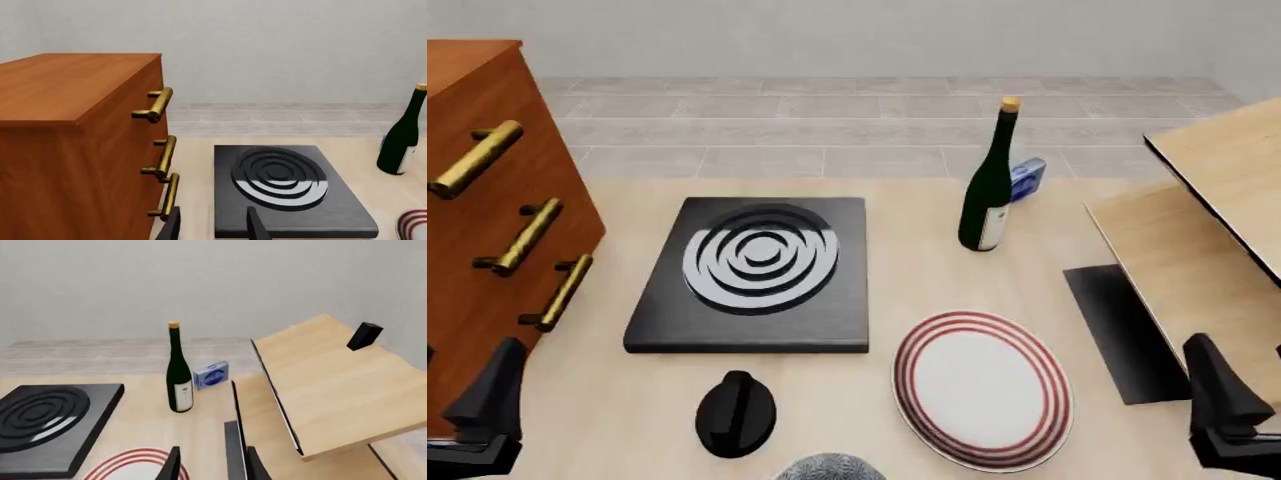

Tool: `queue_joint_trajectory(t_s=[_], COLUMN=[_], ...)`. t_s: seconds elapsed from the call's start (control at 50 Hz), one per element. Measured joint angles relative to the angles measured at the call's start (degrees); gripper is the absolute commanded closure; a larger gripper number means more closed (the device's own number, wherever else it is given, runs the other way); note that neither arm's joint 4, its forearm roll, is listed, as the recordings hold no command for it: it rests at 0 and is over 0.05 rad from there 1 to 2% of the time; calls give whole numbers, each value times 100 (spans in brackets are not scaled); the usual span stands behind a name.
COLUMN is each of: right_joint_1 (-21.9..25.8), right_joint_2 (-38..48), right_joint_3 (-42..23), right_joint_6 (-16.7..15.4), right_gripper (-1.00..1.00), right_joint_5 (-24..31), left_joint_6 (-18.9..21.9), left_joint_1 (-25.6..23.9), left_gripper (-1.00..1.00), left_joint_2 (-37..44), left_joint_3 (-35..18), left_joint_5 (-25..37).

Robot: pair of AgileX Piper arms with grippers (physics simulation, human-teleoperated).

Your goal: Put the bowl on the stove.

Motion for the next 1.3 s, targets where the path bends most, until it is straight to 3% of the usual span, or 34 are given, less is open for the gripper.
queue_joint_trajectory(t_s=[0.56, 0.86, 1.3], right_joint_1=[337, 1246, 2940], right_joint_2=[42, 730, 1914], right_joint_3=[-156, -996, -2021], right_joint_6=[-249, -576, -985], right_gripper=[-100, -100, -100], right_joint_5=[-13, 442, 1400], left_joint_6=[0, 0, 0], left_joint_1=[0, 0, 0], left_gripper=[-100, -100, -100], left_joint_2=[0, 0, 0], left_joint_3=[0, 0, 0], left_joint_5=[0, 0, 0])
